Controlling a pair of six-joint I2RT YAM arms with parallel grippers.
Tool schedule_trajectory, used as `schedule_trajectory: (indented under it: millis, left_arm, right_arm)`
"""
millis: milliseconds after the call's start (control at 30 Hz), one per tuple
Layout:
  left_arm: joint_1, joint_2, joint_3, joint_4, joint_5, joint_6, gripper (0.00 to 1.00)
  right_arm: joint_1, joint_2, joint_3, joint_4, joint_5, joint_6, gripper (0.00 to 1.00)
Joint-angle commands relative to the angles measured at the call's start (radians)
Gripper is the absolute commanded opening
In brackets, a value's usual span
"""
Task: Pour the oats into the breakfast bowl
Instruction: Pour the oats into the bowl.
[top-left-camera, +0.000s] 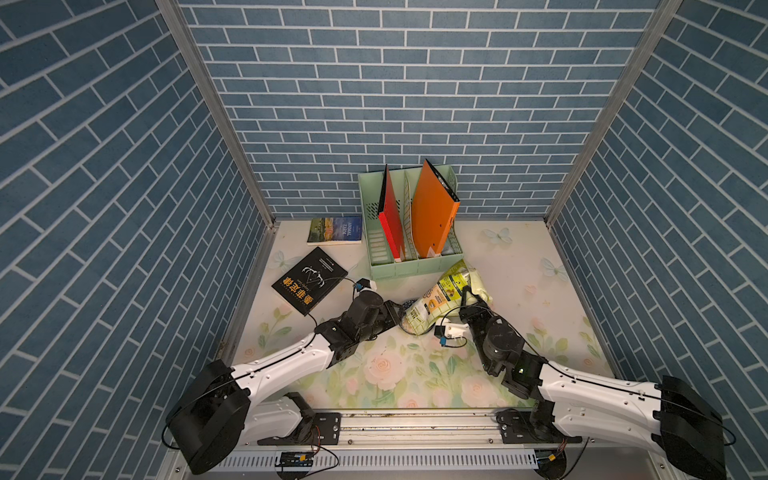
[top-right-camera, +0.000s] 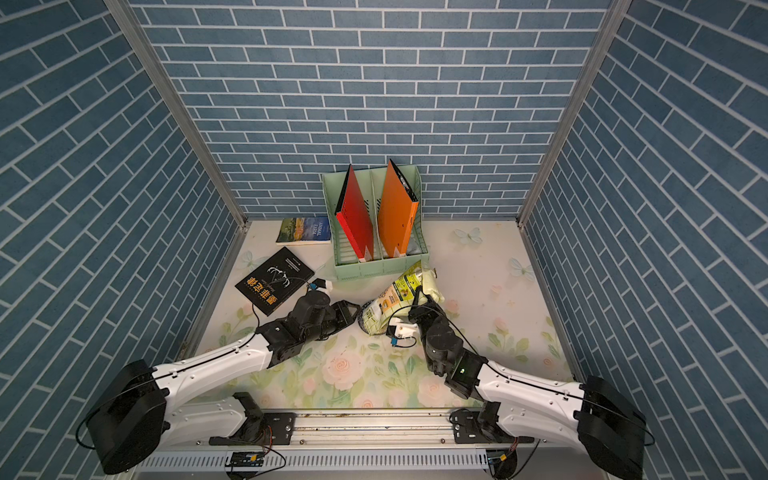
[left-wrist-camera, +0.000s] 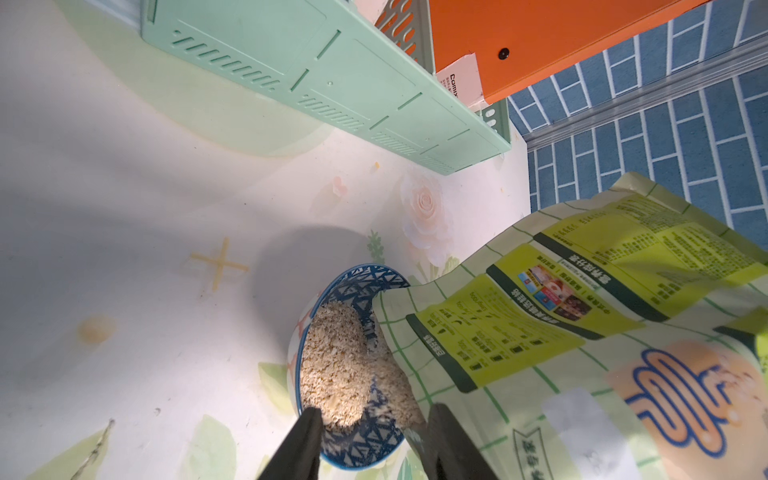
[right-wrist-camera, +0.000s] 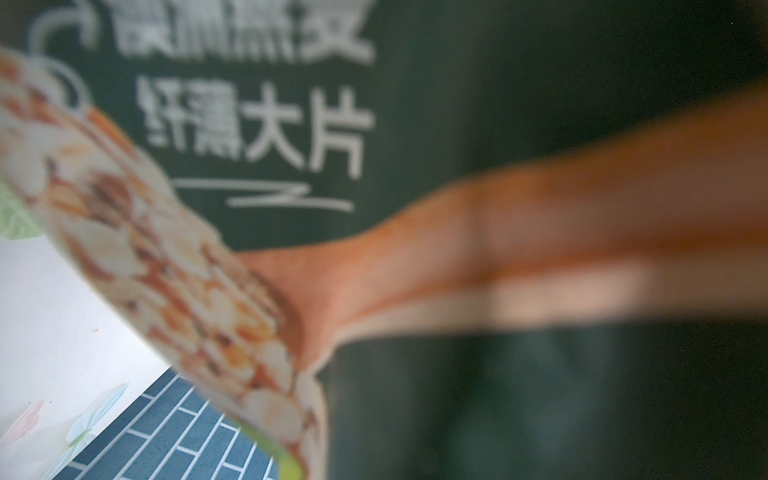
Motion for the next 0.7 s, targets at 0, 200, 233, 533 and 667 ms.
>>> schedule_trajectory:
  millis: [0, 200, 233, 533, 667]
  left_arm:
    - [0.005, 0.0, -0.017, 0.009, -0.004, -0.002, 0.47]
    - [0.005, 0.013, -0.013, 0.015, 0.003, -0.003, 0.47]
    - [0.006, 0.012, -0.013, 0.017, 0.004, -0.003, 0.47]
    - [0.005, 0.003, -0.017, 0.014, 0.0, -0.006, 0.47]
    - [0.007, 0.011, -0.012, 0.014, 0.0, -0.003, 0.47]
  right_arm:
    - [-0.006, -0.027, 0.07, 0.107, 0.011, 0.016, 0.0]
    - [-0.032, -0.02, 0.07, 0.156, -0.005, 0.004, 0.0]
    - [-0.042, -0.019, 0.069, 0.205, -0.016, 0.002, 0.0]
    - [-0.053, 0.002, 0.073, 0.197, -0.019, 0.005, 0.0]
    - [-0.047, 0.0, 0.064, 0.202, -0.024, 0.007, 0.0]
